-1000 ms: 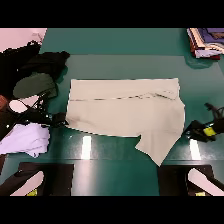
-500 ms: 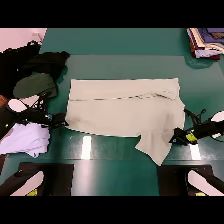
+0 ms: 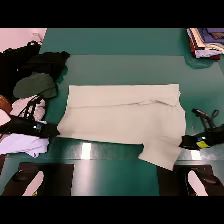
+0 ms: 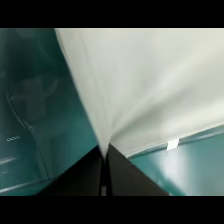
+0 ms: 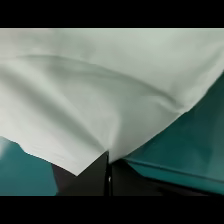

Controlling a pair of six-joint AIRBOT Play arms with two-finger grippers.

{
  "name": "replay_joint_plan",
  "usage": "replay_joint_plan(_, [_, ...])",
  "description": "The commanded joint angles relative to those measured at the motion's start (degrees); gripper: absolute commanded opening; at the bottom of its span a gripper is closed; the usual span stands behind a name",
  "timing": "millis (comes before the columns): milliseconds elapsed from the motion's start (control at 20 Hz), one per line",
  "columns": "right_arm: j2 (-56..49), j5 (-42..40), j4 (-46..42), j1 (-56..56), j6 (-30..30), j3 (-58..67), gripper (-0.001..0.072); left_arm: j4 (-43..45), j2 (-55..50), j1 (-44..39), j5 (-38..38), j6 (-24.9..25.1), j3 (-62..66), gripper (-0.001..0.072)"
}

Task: Fold the shirts.

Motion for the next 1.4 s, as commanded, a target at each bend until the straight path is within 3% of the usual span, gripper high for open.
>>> replay_joint_plan(0, [8.9,2.2,-2.4,0.1,1.7,4.8,0.0012,0.8,3.8,0.0,-4.5,-2.2,1.6,0.0022])
replay_joint_plan(200, [0.7,-3.5,-0.2,0.6,0.7,15.9,0.0012,0.6,-1.1,0.0,4.1,-2.1,7.2,0.0022])
replay_joint_plan(500, [-27.0,-17.6,-0.5,8.2,0.0,30.9,0.0012,-1.2,-20.0,0.0,18.6,-0.5,12.9,0.0023])
replay_joint_plan(700, [-43.4,-17.6,-0.3,10.2,0.1,44.3,0.0012,-4.8,-33.1,0.0,24.7,1.2,20.5,0.0024])
replay_joint_plan(1000, [-55.0,-15.5,-0.2,10.6,0.6,58.3,0.0015,-6.7,-42.7,0.0,28.2,2.1,28.7,0.0026])
replay_joint_plan(1050, [-55.9,-15.3,-0.2,10.6,0.6,59.7,0.0029,-7.2,-42.7,0.0,28.9,2.1,28.8,0.0099])
replay_joint_plan(1100, [-56.7,-15.5,0.3,10.6,0.6,61.0,0.0237,-8.0,-42.7,0.0,29.4,2.0,29.0,0.0416])
replay_joint_plan(1150, [-57.1,-15.3,1.9,10.2,0.6,61.9,0.0379,-8.2,-42.6,0.0,29.4,2.0,29.2,0.0569])
replay_joint_plan(1250, [-57.0,-13.4,5.5,8.3,-1.3,62.4,0.0383,-7.5,-42.4,0.1,26.2,2.1,30.8,0.0488])
replay_joint_plan(1350, [-56.8,-7.7,7.5,5.2,-3.3,62.2,0.0384,-6.6,-41.7,0.1,20.6,3.4,33.5,0.0469])
